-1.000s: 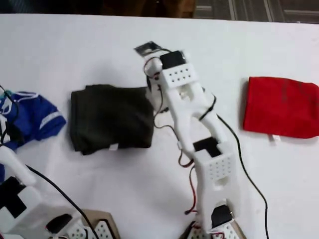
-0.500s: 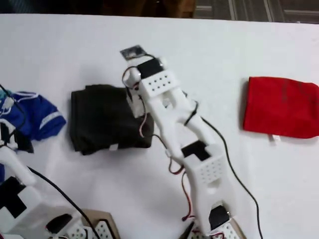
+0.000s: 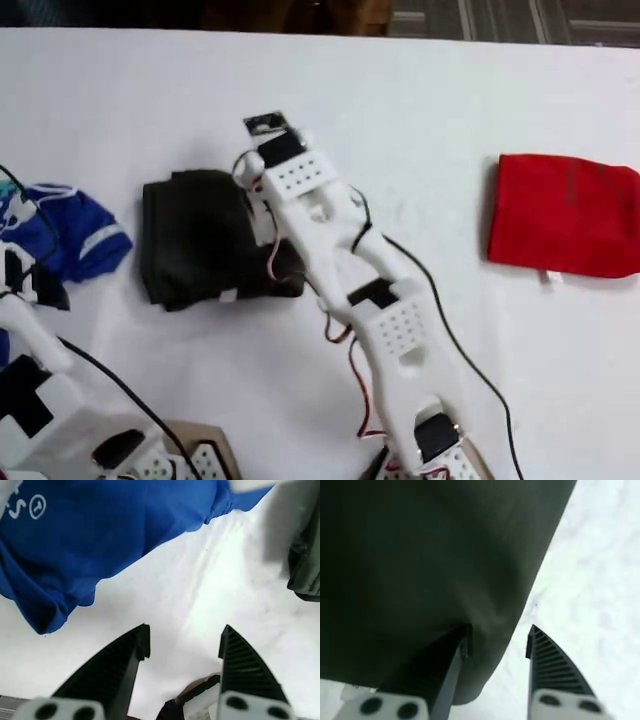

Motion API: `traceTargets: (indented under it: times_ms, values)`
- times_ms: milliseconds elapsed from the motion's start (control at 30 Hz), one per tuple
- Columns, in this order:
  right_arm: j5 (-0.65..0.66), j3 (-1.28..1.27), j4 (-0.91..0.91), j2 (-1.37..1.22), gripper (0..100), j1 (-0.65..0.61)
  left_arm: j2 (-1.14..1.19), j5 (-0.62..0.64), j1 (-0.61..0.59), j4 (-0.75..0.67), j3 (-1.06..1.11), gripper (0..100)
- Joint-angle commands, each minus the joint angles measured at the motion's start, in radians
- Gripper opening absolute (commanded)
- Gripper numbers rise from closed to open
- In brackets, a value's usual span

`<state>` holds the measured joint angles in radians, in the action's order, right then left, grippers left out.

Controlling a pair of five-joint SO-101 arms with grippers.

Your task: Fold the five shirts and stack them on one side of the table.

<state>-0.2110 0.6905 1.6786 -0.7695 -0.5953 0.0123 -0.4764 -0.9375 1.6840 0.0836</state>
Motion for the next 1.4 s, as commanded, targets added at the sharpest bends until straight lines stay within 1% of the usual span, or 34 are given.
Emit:
traceTargets:
  times_ms: [0,600,667,733,800,833,1000,1133,1233,1367]
  values:
    - [-0.011,0.04,0.001,-0.012,18.3,0.001,-0.044,-0.008,-0.006,-0.006,-0.01,24]
    - [-0.011,0.038,0.007,-0.044,18.2,-0.015,-0.049,-0.008,-0.008,-0.006,-0.015,24]
    - [-0.011,0.04,0.007,-0.042,13.6,-0.015,-0.049,-0.008,-0.008,-0.006,-0.015,24]
    - [-0.011,0.04,0.007,-0.05,1.4,-0.015,-0.049,-0.008,-0.008,-0.006,-0.015,24]
    - [-0.011,0.037,0.007,-0.051,3.5,-0.015,-0.049,-0.008,-0.009,-0.002,-0.015,24]
    - [-0.011,0.037,0.007,-0.051,1.9,-0.015,-0.049,-0.008,-0.009,0.0,-0.015,24]
    - [-0.011,0.04,0.007,-0.042,2.0,-0.008,-0.051,-0.008,-0.009,0.003,-0.013,24]
    - [-0.005,0.063,0.038,-0.041,2.0,0.025,-0.051,-0.008,-0.009,0.003,-0.015,24]
    - [-0.003,0.138,0.084,-0.041,2.0,0.081,-0.051,-0.008,-0.009,0.003,-0.015,24]
    - [0.008,0.176,0.09,-0.027,2.0,0.148,-0.051,-0.008,-0.009,0.003,-0.015,24]
